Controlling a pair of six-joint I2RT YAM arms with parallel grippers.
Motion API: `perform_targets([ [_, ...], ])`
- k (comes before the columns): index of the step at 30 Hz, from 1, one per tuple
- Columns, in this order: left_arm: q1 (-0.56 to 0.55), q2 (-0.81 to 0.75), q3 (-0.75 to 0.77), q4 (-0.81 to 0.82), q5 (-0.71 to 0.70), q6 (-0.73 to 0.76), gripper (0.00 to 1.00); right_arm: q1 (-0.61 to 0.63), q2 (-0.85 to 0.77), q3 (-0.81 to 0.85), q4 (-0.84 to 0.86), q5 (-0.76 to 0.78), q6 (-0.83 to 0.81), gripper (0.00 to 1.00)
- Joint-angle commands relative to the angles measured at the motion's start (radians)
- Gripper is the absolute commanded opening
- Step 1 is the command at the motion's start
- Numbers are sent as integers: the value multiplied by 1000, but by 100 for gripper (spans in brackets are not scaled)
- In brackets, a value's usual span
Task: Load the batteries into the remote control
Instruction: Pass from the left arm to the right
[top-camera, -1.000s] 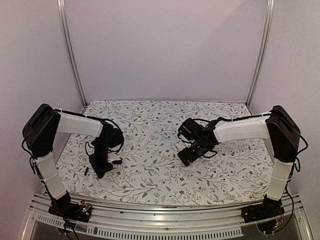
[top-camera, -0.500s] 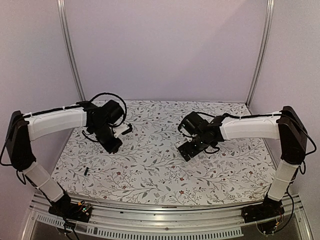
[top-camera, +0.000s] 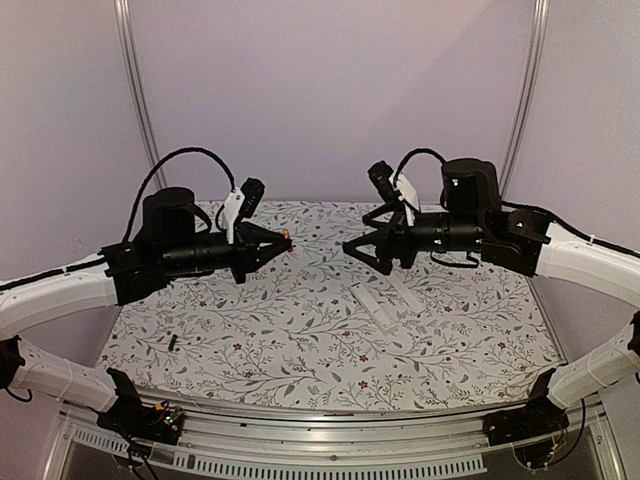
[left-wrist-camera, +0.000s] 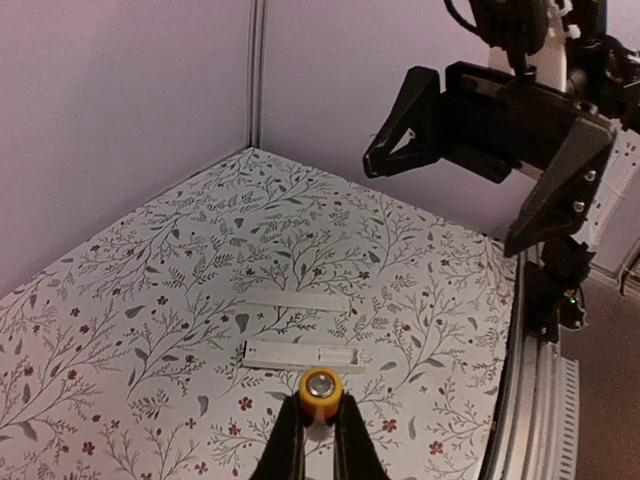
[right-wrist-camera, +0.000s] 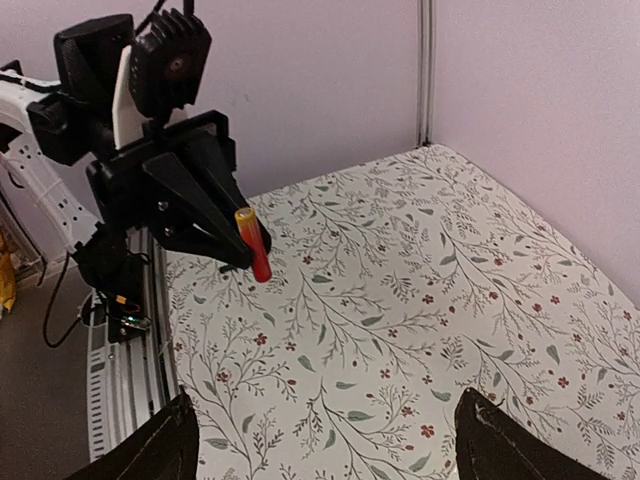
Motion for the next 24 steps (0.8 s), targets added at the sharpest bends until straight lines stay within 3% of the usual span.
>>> perform_targets([
  [1, -70, 13, 6, 222, 67, -17, 0, 2, -45, -11, 174, -297, 0, 83],
  [8, -109, 57, -26, 467, 149, -164, 0, 7, -17, -1, 159, -286, -5, 63],
  [11, -124, 76, -47, 554, 162, -189, 0, 41, -4, -7, 176, -304, -11, 61],
  [15, -141, 118, -24, 553, 188, -185, 0, 80, 19, -1, 227, -275, -27, 55],
  [24, -151, 125, -16, 533, 223, -158, 0, 81, 55, 2, 227, -273, -32, 31],
])
